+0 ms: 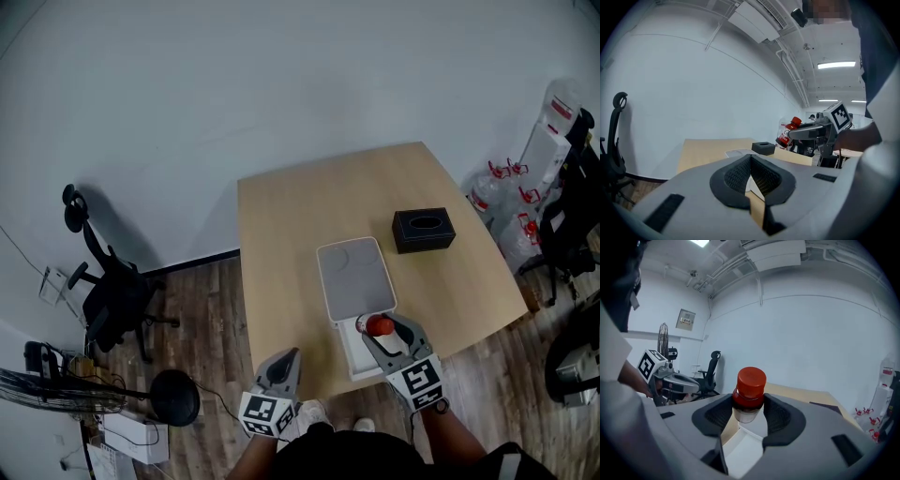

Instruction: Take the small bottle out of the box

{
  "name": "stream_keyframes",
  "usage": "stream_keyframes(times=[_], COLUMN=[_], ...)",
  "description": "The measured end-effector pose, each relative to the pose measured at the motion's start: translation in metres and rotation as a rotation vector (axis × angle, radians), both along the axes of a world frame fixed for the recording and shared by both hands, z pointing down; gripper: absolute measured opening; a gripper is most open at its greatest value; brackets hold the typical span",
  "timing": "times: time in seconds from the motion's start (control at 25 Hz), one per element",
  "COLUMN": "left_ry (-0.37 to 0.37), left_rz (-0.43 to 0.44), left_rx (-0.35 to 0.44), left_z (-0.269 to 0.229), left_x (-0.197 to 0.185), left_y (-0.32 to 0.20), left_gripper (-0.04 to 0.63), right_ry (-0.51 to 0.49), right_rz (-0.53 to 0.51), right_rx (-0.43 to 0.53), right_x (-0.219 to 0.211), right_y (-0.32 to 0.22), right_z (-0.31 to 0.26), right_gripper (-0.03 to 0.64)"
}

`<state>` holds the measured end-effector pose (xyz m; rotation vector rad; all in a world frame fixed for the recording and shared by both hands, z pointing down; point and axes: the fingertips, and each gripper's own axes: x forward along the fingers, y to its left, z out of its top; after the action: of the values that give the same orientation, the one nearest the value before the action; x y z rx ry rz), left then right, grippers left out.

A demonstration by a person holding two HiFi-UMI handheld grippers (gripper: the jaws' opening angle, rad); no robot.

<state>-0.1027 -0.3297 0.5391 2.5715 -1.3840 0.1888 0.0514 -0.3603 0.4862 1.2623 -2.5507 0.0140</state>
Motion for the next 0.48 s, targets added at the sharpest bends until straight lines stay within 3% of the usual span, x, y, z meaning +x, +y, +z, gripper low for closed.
stream_keyframes(times=[0.2,0.48], left_ry=[0.003,-0.002], left_rz=[0.023,0.054], left_rx=[0.008,0.017], left_z=[-0.005,-0.011], left_x=[0.009,0.022], left_y=[-0.003,-0.007], left_gripper=[0.01,0.009], right_ry=[-0.08,-0.096], right_rz=[0.027,0.047], right_rx=[0.052,0.109], right_x=[0.009,0.015], right_y=[0.008,0.006], right_z=[-0.017,-0.03], right_gripper=[0.222,0.221])
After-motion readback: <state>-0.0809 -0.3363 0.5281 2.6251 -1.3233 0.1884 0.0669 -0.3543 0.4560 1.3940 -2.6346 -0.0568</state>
